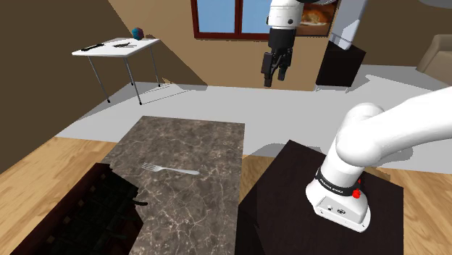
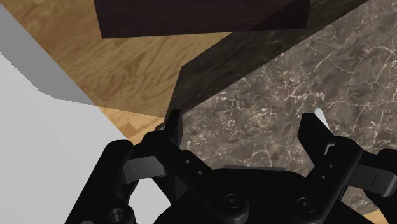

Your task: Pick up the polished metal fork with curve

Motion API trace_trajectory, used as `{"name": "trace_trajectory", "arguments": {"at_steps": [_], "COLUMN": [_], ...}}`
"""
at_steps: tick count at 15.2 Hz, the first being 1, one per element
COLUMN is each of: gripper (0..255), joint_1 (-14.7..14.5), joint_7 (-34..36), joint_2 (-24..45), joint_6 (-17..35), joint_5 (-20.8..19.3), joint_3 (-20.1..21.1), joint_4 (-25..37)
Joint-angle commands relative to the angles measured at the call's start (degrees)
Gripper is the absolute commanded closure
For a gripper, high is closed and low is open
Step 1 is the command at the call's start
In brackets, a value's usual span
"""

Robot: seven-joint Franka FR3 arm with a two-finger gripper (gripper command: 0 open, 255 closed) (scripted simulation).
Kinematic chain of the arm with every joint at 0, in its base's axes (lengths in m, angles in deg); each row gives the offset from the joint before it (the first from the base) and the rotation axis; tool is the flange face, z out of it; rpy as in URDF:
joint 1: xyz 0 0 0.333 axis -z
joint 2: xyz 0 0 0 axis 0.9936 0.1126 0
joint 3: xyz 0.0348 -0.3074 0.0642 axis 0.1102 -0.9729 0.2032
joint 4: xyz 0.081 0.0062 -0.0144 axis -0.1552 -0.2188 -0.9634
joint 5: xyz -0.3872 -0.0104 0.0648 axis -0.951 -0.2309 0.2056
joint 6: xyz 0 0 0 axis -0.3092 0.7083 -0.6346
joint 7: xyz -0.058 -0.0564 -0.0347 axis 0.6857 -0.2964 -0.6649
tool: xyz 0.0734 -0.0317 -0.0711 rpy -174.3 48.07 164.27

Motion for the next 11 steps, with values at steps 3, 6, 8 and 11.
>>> {"name": "trace_trajectory", "arguments": {"at_steps": [3, 6, 8, 11], "gripper": [0, 0, 0, 0], "joint_1": [-0.87, -2.13, -2.91, -3.98], "joint_7": [0.56, 1.35, 1.87, 2.68], "joint_2": [2.47, 6.68, 9.81, 14.9], "joint_6": [3.64, 9.05, 12.6, 17.77], "joint_5": [0.92, 2.15, 2.84, 3.63], "joint_3": [1.4, 3.5, 4.9, 6.98], "joint_4": [-0.85, -1.56, -1.65, -1.22]}}
